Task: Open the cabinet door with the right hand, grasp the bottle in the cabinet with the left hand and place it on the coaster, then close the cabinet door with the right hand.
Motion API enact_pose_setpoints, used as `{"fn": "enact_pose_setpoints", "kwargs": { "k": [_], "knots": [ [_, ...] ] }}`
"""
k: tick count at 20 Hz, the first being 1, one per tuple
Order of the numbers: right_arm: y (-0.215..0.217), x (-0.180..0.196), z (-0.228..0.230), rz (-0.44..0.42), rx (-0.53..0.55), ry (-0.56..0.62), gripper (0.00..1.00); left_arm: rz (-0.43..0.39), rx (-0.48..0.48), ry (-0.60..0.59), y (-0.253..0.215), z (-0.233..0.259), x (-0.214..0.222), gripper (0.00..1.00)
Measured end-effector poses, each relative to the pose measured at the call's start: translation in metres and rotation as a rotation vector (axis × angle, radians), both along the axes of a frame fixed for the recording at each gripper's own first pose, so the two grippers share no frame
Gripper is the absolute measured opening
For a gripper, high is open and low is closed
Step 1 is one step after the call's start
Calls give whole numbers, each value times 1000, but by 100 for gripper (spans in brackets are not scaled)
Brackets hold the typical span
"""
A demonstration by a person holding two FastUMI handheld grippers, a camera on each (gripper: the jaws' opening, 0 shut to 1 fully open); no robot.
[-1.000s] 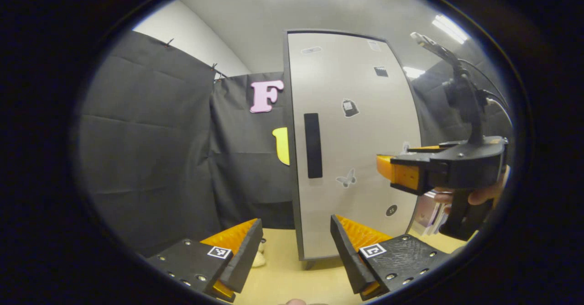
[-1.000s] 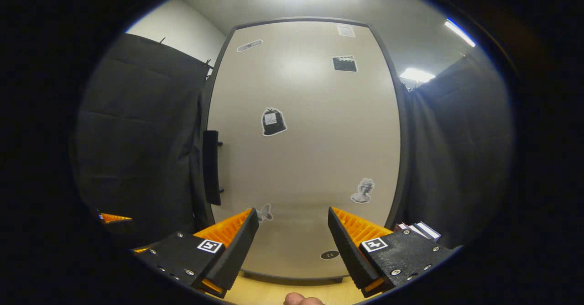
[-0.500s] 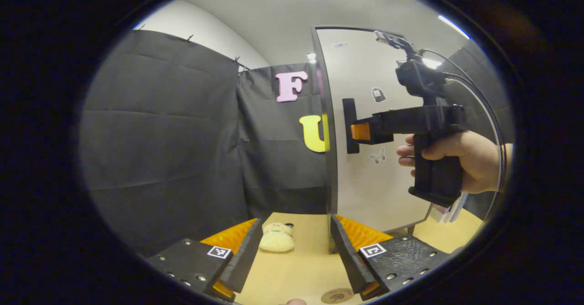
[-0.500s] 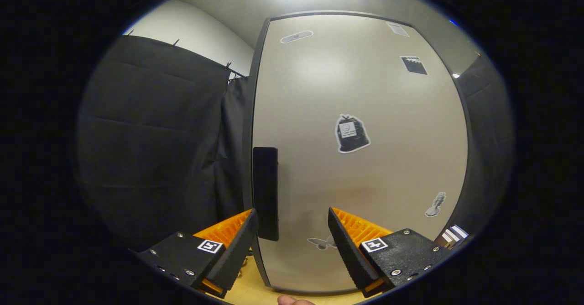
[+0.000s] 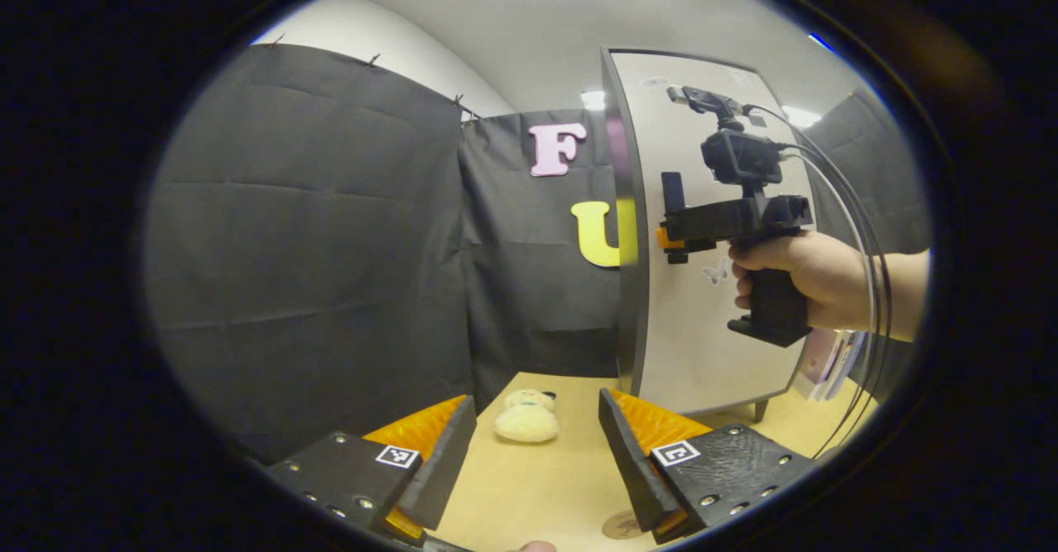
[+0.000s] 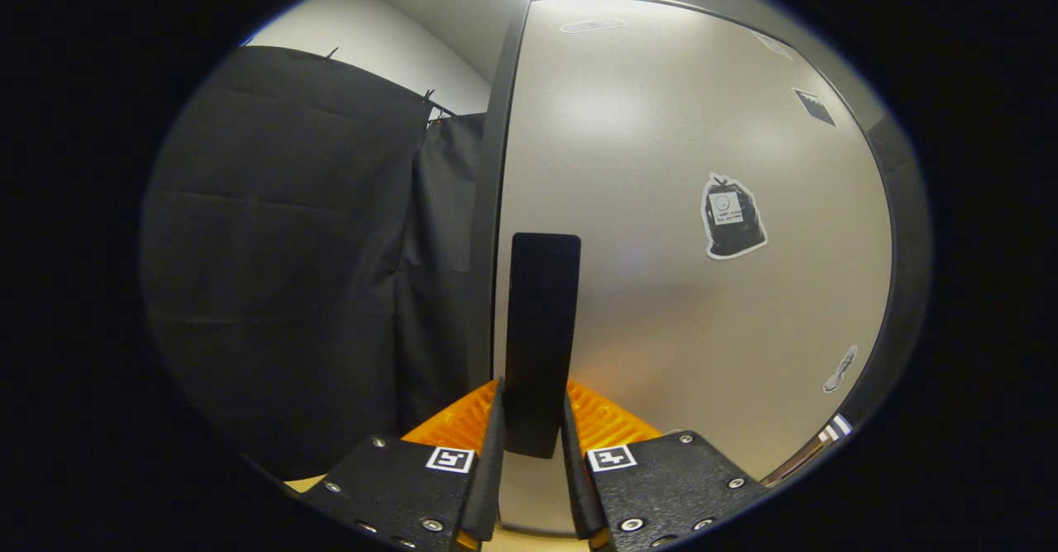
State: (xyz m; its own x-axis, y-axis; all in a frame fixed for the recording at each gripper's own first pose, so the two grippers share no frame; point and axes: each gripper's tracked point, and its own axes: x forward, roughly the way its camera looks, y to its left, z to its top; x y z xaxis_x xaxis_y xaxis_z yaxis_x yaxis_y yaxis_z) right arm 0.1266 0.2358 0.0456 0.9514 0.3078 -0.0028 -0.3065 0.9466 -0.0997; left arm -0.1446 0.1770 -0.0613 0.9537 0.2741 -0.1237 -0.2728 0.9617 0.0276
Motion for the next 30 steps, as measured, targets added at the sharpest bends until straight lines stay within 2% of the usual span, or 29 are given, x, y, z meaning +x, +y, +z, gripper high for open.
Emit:
{"fn": "enact_pose_setpoints", "kwargs": {
  "k": [5,6,9,12,15,19,24,25,26,27,29,30],
  "knots": [
    [-1,-2,-4,14,9,66,24,-7,-21,-4,0,-4,-1,86],
    [-1,-4,-3,21,8,64,22,-10,-20,-9,0,-3,0,89],
    [-2,-11,-4,56,7,63,21,-21,-22,-13,-1,-5,3,86],
    [-2,-25,-2,113,6,58,22,-43,-30,-5,-5,-8,4,86],
    [-4,-35,-1,172,4,56,21,-76,-29,20,-29,-15,10,86],
    [-8,-37,-3,226,13,68,22,-107,6,9,-47,-5,10,86],
    [-13,-38,-5,308,16,79,22,-91,40,-20,-73,16,-2,86],
    [-13,-37,-5,325,15,82,22,-93,39,-23,-79,17,-5,92],
    [-13,-40,-6,344,15,82,22,-95,43,-23,-85,18,-7,92],
    [-13,-40,-5,362,16,83,22,-91,56,-17,-89,19,-11,86],
    [-15,-41,-4,393,14,92,22,-75,76,-8,-93,22,-15,86],
    [-15,-41,-6,410,12,94,22,-70,78,-9,-95,23,-13,92]
  ]
}}
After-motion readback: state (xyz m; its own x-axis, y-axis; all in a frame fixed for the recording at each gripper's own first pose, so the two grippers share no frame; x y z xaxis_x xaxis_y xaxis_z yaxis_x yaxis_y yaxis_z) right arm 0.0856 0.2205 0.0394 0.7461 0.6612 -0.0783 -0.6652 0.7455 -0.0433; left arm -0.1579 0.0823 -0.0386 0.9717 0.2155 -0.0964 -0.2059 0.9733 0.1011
